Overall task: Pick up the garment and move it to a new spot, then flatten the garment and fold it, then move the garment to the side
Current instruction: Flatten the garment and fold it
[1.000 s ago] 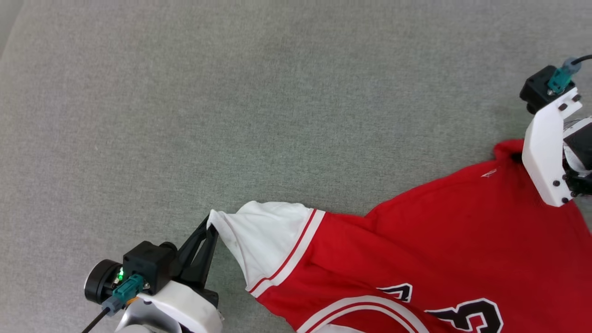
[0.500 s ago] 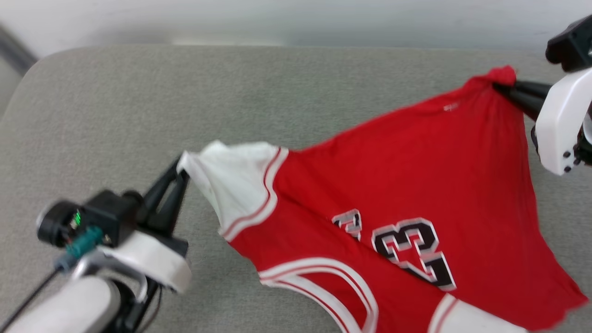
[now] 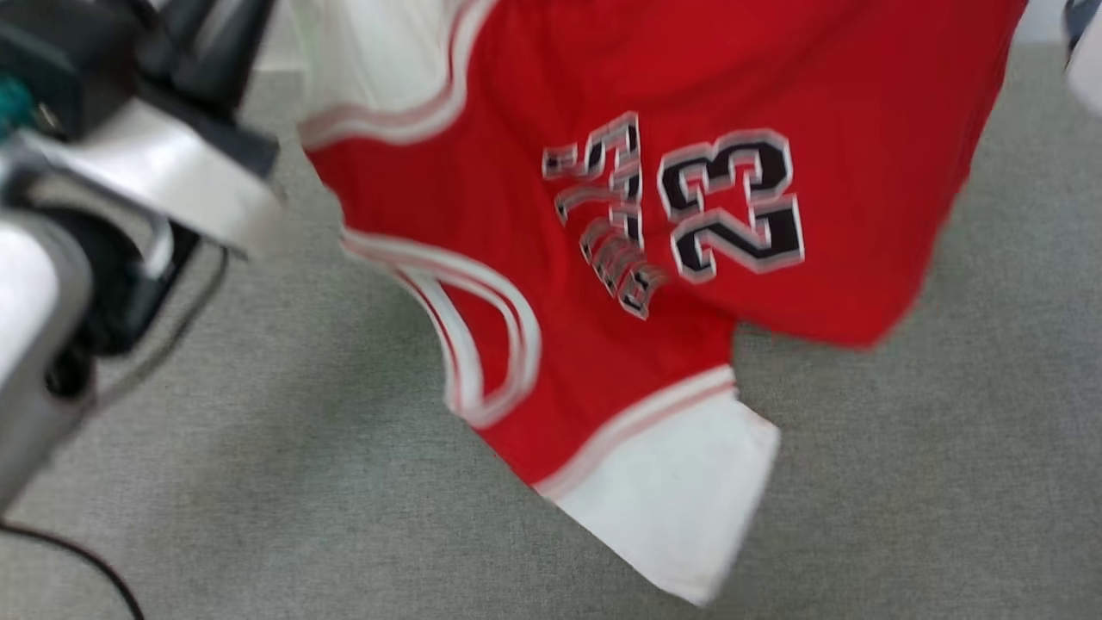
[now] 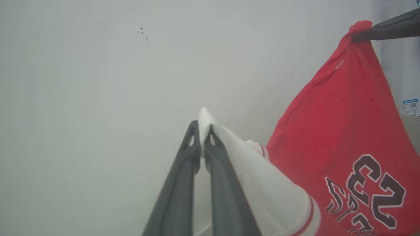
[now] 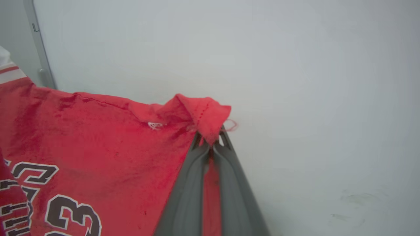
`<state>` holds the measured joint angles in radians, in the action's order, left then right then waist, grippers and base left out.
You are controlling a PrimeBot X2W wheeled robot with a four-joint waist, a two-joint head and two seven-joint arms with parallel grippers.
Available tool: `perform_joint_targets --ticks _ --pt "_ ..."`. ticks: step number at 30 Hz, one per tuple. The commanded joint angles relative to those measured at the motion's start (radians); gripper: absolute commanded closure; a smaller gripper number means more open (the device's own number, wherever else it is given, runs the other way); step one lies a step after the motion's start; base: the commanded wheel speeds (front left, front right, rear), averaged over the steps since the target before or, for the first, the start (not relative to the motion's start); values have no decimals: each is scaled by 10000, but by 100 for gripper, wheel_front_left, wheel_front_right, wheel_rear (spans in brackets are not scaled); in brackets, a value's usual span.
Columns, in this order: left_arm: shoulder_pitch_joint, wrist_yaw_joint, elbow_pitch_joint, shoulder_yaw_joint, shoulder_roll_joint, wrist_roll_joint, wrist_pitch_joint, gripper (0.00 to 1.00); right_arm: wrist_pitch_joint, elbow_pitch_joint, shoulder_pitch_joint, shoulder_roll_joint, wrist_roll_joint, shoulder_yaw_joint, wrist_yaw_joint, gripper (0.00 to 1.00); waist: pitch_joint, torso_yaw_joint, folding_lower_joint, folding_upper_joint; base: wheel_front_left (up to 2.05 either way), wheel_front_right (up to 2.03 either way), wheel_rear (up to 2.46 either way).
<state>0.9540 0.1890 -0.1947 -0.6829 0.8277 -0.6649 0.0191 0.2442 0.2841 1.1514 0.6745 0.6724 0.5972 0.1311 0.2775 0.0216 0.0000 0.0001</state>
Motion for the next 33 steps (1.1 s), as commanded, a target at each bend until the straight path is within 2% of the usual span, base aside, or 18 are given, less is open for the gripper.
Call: perform_joint_targets --ticks 1,9,19,26,33 --pt "301 -77 104 52 -127 10 35 100 -46 36 216 -103 -141 -72 -7 100 289 -82 0 -1 0 0 0" --pt "3636 -1106 2074 488 -1105 -28 474 100 -29 857 2570 -1027 -1451 -1085 -7 100 1457 -77 0 -1 0 0 0" --pt "7808 -2202 5024 760 -2401 221 398 100 -429 2808 5881 -1997 -2982 -1364 -7 100 2794 191 0 -1 0 0 0" --pt "9812 -2636 6913 637 -3125 567 -71 100 -826 4229 7582 -2471 -3480 -1187 -7 100 3264 286 0 -1 0 0 0" --pt "10473 -2936 8171 434 -3545 550 -612 100 -1235 5388 8172 -2832 -3469 -701 -7 100 3634 341 0 -1 0 0 0"
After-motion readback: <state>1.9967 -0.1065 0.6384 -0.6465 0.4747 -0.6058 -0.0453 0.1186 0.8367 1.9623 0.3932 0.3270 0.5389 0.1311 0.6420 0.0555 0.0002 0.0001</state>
